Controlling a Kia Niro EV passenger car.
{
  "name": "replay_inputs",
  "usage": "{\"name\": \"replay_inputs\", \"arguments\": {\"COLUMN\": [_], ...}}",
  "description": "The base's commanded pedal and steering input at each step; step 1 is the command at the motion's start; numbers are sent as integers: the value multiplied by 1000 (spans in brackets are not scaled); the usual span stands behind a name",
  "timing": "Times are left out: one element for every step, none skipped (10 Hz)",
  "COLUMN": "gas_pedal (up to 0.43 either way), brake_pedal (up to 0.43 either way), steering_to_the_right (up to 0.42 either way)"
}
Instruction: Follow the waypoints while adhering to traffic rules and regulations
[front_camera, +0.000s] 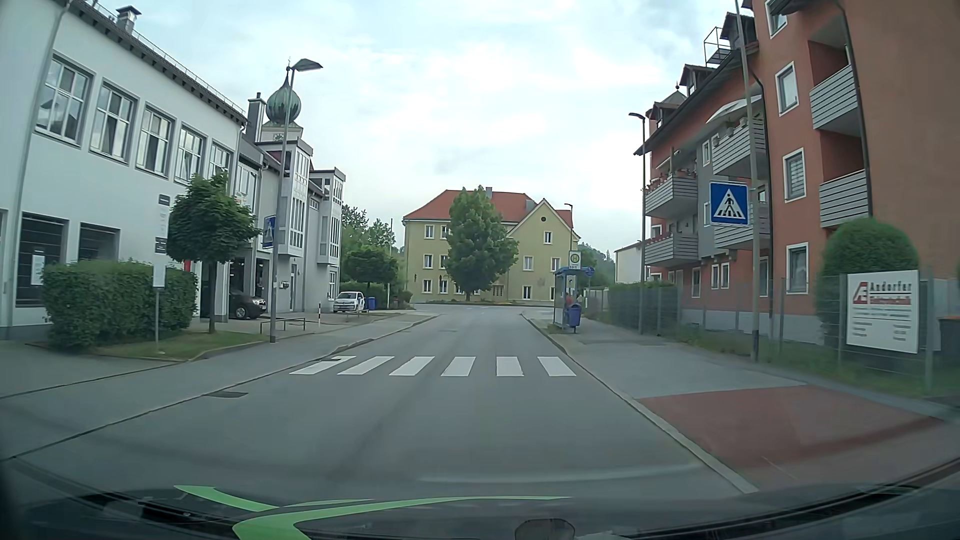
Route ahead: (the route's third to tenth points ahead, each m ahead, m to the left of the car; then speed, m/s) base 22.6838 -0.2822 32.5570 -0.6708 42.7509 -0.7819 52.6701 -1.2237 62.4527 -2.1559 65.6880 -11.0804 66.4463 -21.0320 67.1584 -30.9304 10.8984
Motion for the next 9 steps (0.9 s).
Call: {"name": "replay_inputs", "arguments": {"gas_pedal": [0,0,0,0,0,0,0,0,0], "brake_pedal": [0,0,0,0,0,0,0,0,0], "steering_to_the_right": [1,1,1,1,1,1,1,1,1]}}
